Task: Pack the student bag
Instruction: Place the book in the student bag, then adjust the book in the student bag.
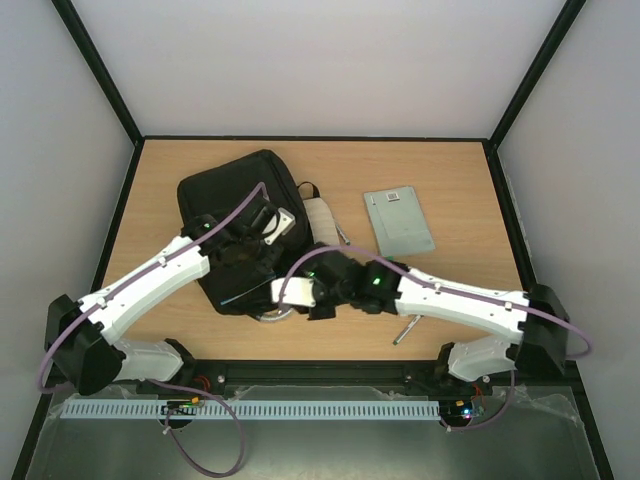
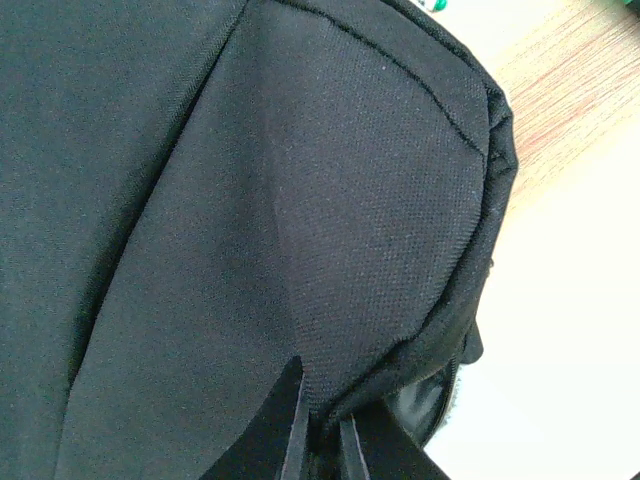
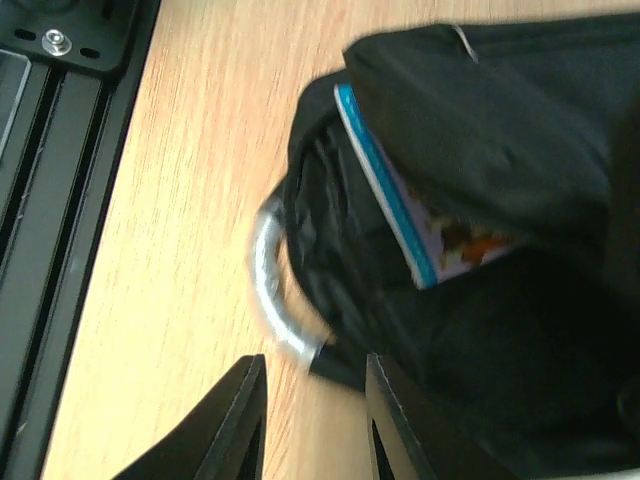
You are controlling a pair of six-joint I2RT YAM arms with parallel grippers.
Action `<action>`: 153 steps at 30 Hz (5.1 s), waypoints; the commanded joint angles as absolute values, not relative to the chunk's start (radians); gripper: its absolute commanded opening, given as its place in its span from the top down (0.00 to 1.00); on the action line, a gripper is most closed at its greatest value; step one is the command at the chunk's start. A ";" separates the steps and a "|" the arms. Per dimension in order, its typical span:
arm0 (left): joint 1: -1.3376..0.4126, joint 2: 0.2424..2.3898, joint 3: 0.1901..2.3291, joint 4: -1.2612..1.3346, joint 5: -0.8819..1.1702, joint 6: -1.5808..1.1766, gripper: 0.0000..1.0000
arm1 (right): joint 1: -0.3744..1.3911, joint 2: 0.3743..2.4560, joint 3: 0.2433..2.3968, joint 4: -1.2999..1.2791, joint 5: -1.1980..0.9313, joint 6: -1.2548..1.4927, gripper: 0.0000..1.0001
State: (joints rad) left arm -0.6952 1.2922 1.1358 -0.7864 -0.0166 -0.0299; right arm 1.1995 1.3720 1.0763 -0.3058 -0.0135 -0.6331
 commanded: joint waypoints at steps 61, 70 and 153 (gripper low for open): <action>-0.675 1.097 1.101 -0.718 -0.083 -0.079 0.52 | 0.746 1.662 1.241 0.020 -0.301 -0.230 0.99; -0.692 1.044 1.086 -0.825 0.141 -0.293 0.67 | 0.734 1.665 1.289 0.014 -0.275 -0.196 0.99; -0.537 1.112 0.376 -0.042 -0.391 -0.835 0.30 | 0.728 1.631 1.285 -0.024 -0.553 -0.159 0.99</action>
State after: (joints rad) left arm -0.5388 1.0882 0.3775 -0.2089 -0.4320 -0.9405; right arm 0.7197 1.6588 1.2560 -0.0334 -0.4595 -0.1539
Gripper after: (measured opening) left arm 0.710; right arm 0.057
